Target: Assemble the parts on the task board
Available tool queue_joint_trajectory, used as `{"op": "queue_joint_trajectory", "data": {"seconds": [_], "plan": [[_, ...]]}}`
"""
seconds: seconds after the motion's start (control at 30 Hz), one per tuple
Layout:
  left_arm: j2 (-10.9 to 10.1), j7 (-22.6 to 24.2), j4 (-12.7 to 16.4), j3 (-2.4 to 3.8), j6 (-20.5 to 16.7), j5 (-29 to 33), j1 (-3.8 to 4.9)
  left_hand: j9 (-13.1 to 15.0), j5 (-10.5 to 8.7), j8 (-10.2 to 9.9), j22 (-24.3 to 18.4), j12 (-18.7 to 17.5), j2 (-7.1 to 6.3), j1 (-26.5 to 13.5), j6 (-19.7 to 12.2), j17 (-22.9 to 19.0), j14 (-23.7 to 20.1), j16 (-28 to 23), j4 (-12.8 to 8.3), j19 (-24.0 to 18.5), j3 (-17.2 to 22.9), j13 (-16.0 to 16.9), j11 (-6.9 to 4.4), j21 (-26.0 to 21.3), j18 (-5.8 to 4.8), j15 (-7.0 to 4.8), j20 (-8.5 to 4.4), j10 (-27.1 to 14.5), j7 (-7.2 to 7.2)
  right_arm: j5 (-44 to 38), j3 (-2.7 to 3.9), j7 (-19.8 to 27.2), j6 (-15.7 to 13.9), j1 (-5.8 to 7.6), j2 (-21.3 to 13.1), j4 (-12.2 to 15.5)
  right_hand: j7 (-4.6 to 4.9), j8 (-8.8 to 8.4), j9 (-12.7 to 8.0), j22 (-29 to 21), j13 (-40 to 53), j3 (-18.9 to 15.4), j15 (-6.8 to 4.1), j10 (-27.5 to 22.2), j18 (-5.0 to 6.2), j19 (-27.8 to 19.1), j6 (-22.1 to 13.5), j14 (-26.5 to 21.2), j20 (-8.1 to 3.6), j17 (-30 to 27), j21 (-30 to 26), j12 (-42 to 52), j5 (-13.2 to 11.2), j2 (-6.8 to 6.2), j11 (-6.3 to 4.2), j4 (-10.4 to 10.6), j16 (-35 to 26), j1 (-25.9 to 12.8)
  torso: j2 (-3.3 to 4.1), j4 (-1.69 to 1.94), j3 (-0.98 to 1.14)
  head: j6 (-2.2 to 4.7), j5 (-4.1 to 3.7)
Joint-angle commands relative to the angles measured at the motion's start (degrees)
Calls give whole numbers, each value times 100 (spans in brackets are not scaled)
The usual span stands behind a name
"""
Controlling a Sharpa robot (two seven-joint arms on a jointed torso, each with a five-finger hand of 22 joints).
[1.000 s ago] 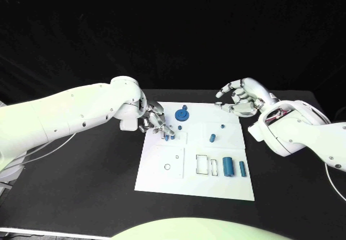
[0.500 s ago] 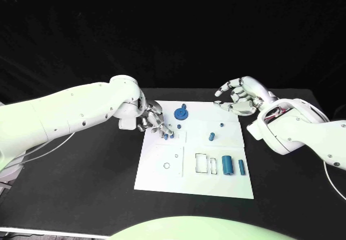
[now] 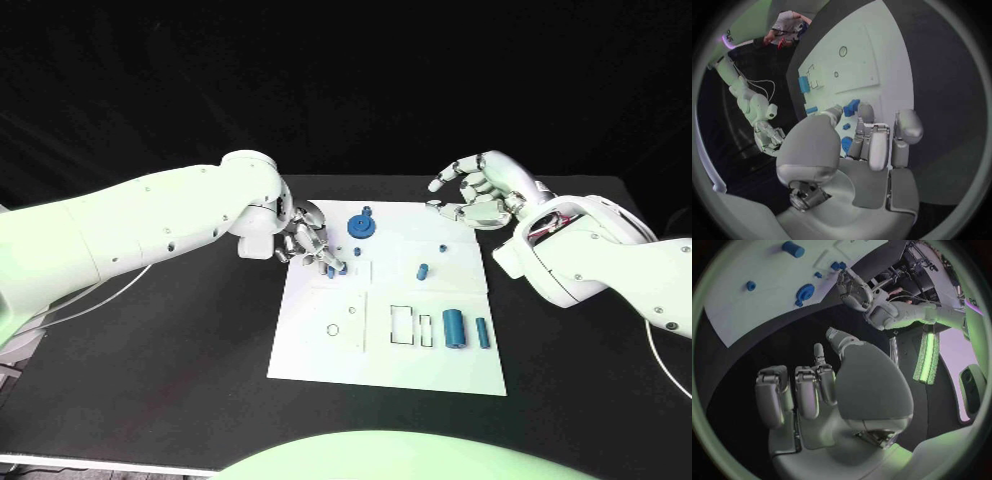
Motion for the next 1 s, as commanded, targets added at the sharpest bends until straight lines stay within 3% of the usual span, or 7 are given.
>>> {"op": "queue_joint_trajectory", "data": {"seconds": [0.03,1.0], "plan": [[29,93,0,1,59,-28,-6,-7,24,10,6,7,-4,69,-15,399,113,20,-9,-18,46,8,-9,1,-95,21,4,-34,-9,-17,3,16,71,0,4,12,-3,20,5,1504,1025,-2,31,158,-35,594,-41,578,49,1421,8,-3,1,16,54,26,-9,-28,2,0,-2,-7,6],[58,39,-38,-5,164,-83,-10,-7,23,58,91,42,26,283,37,483,149,48,-33,29,130,131,-30,59,-110,6,-3,26,-34,-17,3,1,64,1,-4,24,-6,42,15,1508,1040,-12,34,171,-38,599,-42,583,58,1442,23,21,-19,27,54,47,3,-12,0,4,1,-44,-20]]}}
